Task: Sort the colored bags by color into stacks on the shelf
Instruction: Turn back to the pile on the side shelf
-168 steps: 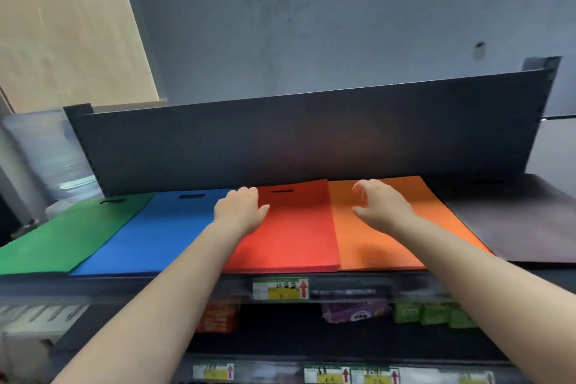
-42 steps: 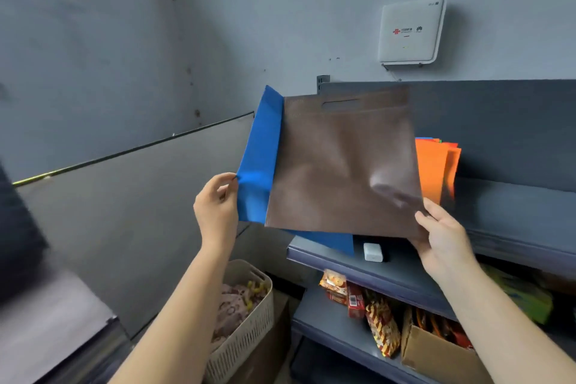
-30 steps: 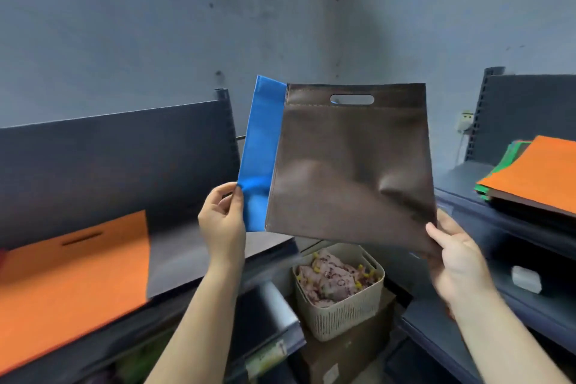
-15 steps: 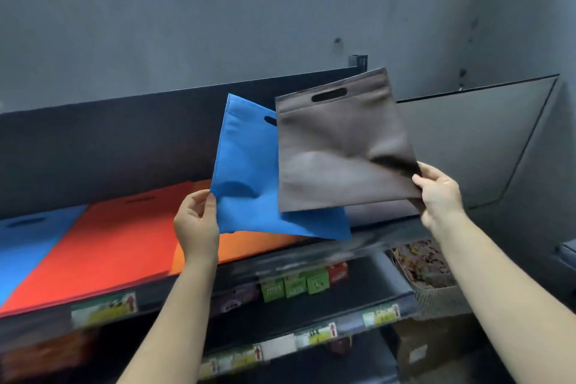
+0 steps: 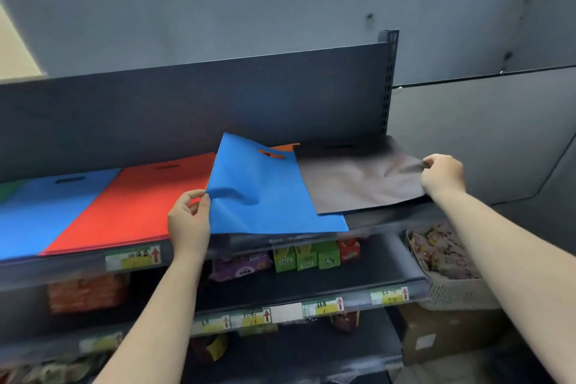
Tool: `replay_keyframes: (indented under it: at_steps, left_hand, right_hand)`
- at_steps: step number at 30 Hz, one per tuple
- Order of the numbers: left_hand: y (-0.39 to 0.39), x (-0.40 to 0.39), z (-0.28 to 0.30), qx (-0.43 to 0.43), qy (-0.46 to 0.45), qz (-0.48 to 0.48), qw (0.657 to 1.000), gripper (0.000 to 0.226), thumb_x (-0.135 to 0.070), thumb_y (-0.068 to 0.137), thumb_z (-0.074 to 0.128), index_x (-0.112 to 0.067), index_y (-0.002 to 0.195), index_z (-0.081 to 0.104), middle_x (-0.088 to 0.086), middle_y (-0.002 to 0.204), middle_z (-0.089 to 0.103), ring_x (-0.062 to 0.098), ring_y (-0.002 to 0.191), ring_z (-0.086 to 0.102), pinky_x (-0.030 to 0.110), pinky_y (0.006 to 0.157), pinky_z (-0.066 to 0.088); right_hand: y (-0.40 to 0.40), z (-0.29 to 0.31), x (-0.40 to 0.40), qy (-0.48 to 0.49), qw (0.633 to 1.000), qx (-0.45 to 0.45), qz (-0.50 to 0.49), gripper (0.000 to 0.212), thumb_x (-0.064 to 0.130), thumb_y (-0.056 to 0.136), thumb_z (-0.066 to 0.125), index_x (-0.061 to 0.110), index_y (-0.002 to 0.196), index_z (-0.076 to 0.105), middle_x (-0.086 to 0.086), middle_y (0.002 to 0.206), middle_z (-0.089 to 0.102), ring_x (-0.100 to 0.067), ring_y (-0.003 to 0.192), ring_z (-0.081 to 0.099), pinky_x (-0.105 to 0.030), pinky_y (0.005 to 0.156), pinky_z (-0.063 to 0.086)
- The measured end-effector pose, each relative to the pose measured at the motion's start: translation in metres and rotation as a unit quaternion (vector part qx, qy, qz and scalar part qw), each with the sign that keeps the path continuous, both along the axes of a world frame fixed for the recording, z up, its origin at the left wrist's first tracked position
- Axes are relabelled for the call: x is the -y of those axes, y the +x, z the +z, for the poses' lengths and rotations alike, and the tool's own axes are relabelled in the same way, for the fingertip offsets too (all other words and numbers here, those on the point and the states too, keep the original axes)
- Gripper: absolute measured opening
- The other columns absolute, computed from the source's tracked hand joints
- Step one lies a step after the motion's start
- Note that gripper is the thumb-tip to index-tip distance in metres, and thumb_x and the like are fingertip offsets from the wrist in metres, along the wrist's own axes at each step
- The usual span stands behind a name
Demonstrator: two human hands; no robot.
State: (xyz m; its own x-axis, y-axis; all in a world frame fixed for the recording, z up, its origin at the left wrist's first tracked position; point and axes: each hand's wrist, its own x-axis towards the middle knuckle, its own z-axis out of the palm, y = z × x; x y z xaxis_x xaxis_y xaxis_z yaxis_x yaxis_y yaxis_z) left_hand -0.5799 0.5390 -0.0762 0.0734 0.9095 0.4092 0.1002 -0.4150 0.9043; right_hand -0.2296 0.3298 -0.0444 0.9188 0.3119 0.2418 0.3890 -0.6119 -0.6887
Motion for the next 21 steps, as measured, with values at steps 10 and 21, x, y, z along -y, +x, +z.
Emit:
replay_keyframes:
  at_steps: [10,21]
  left_hand:
    - [-0.057,-0.006,0.020,0.085,0.049,0.071,0.993,0.003,-0.016,0.094,0.058,-0.017,0.095,0.061,-0.003,0.081,0.064,0.016,0.081,0.061,0.030,0.074,0.049]
    - [-0.135,-0.055,0.056,0.143,0.069,0.115,0.981,0.008,-0.025,0.093,0.060,-0.029,0.087,0.062,-0.007,0.073,0.061,0.010,0.070,0.055,0.028,0.068,0.042]
  right_hand:
    - [-0.056,0.011,-0.046,-0.109,0.970,0.144,0.165,0.034,0.012,0.090,0.054,0.010,0.123,0.059,-0.012,0.128,0.054,-0.032,0.118,0.046,-0.037,0.094,0.037]
    - [-0.237,0.026,-0.167,0.003,0.900,-0.062,0.432,0.050,0.045,0.092,0.054,0.009,0.127,0.056,-0.004,0.122,0.061,-0.019,0.111,0.056,-0.031,0.092,0.044]
